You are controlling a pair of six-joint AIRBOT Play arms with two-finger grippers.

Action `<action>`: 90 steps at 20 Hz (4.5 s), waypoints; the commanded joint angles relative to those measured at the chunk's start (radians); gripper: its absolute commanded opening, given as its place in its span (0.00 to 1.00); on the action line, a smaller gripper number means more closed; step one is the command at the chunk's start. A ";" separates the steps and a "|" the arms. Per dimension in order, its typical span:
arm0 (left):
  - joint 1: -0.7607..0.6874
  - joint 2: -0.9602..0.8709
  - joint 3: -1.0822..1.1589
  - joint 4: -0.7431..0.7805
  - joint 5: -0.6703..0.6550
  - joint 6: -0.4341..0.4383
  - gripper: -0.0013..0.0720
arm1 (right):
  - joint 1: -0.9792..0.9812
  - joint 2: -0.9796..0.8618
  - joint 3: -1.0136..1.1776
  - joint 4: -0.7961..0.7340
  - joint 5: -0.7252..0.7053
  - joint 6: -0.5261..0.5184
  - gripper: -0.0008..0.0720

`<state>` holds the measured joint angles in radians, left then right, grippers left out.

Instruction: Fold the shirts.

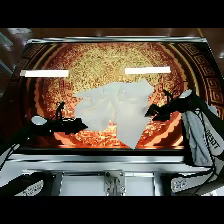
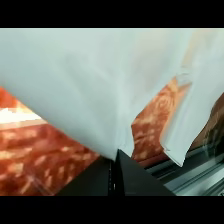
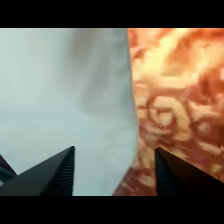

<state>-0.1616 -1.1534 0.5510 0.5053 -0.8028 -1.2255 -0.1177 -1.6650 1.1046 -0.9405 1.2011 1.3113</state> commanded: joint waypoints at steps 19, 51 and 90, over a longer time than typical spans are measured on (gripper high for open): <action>0.207 0.472 1.363 0.576 -0.340 -0.123 0.06 | 0.037 1.011 0.607 -0.096 -0.426 -0.176 0.11; 0.205 -0.263 0.620 0.409 0.193 -0.317 0.06 | 0.043 0.034 0.361 -0.014 -0.460 0.196 0.11; 0.483 -0.183 0.017 0.182 -0.126 0.150 0.06 | -0.188 0.233 -0.174 -0.125 0.122 0.019 0.95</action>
<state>0.3515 -1.3350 0.5682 0.7040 -0.9268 -1.1255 -0.3069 -1.4326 0.9829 -1.0447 1.3560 1.3270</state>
